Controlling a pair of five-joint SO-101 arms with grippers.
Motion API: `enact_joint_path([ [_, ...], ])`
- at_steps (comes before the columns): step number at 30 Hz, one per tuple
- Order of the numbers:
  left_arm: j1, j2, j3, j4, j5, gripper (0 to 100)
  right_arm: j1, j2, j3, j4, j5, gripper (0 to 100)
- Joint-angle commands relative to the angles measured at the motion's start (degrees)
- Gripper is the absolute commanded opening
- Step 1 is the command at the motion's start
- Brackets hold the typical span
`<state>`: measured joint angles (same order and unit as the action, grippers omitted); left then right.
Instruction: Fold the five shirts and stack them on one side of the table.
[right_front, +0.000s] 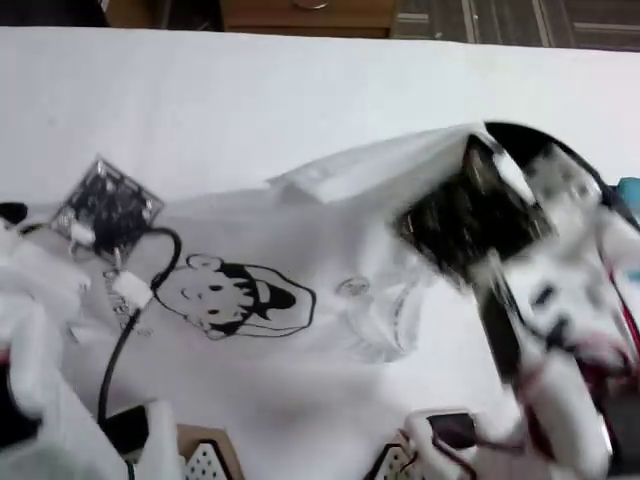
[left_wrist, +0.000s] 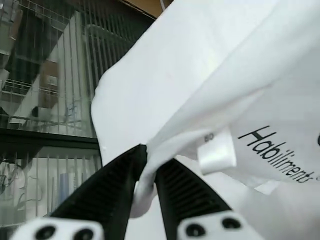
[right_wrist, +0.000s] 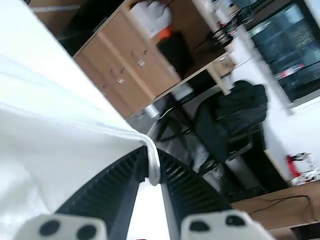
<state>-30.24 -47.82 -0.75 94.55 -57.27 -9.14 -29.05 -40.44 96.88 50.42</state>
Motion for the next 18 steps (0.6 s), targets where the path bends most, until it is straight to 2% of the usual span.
enact_joint_path([
  [1, -0.5, 6.2, 0.7, -5.5, 0.5, 2, 0.5, 4.8, 3.0, -5.1, -0.4, 2.0],
  [13, -0.3, 28.7, 0.2, -24.6, 0.2, 2, 0.6, 22.1, 7.7, -19.6, -0.1, 2.0],
  [18, 2.1, 39.9, -8.8, -25.8, 0.4, 2, 0.7, 29.0, 7.7, -24.8, -0.2, 2.0],
])
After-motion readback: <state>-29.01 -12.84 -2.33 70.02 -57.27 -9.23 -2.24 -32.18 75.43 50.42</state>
